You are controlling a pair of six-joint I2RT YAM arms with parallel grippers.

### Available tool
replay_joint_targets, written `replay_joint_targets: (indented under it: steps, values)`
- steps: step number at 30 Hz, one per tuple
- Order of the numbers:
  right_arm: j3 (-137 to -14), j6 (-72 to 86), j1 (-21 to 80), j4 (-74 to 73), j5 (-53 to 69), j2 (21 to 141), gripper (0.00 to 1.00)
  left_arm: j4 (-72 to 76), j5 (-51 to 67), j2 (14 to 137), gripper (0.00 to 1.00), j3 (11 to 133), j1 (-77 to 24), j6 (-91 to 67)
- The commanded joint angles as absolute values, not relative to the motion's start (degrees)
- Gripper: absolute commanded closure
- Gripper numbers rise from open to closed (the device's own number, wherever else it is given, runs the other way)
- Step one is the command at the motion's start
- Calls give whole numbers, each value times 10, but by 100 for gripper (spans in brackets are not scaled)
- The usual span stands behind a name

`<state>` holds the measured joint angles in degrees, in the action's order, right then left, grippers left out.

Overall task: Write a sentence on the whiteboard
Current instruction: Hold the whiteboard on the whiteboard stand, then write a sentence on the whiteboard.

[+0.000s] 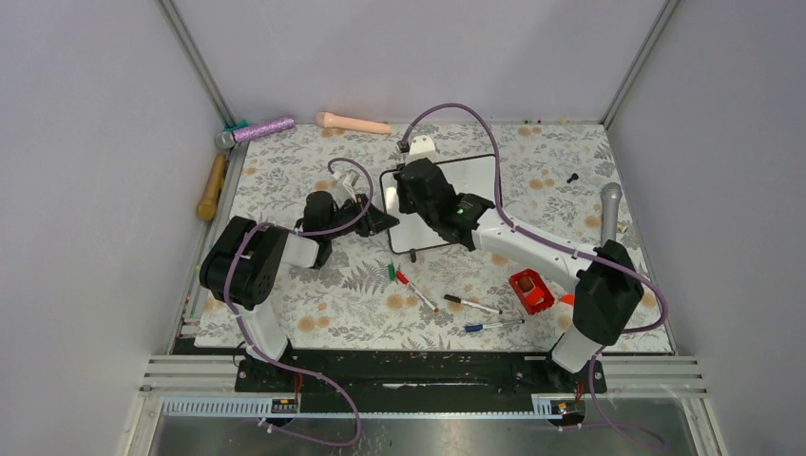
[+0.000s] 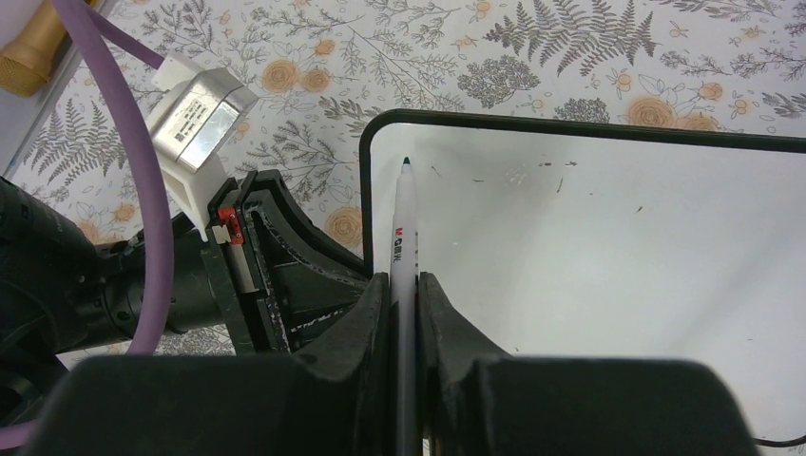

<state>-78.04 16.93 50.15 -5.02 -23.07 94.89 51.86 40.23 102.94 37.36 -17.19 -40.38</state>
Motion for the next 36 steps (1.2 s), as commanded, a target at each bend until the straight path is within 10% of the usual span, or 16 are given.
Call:
replay_joint_targets:
  steps: [1,36]
  values:
    - [-806,168,508,-51,-253,951,100,503,378,1034,85,392,-167,-393]
    - [-870,156,508,-97,-273,1003,100,488,376,1034,84,394,-168,-387]
